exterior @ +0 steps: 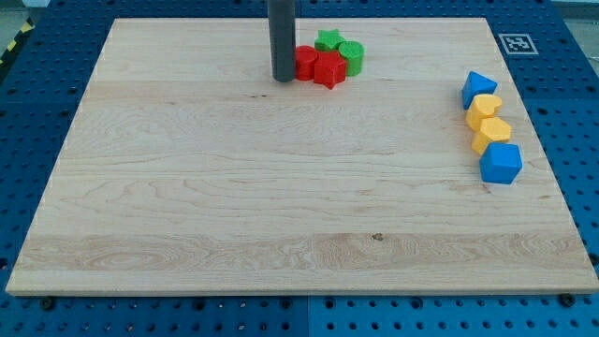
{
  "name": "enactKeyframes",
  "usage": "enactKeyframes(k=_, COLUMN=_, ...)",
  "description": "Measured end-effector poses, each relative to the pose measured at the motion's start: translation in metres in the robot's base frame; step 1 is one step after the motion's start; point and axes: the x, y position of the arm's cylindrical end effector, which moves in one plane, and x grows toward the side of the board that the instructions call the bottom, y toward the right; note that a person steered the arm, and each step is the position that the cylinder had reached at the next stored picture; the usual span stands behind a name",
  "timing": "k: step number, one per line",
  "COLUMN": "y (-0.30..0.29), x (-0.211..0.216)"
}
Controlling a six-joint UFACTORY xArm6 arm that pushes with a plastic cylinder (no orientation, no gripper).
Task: Separate the yellow blocks from the vertical line of blocks
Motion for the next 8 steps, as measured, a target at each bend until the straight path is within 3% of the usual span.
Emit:
enactKeyframes(k=2, y=0.001, x=0.005)
enactKeyframes(k=4, y=0.055, x=0.109)
enactKeyframes(k=6, y=0.194, x=0.234)
enactKeyframes(k=7, y=0.28, x=0.223)
enactKeyframes(k=8, y=0.326, x=0.191)
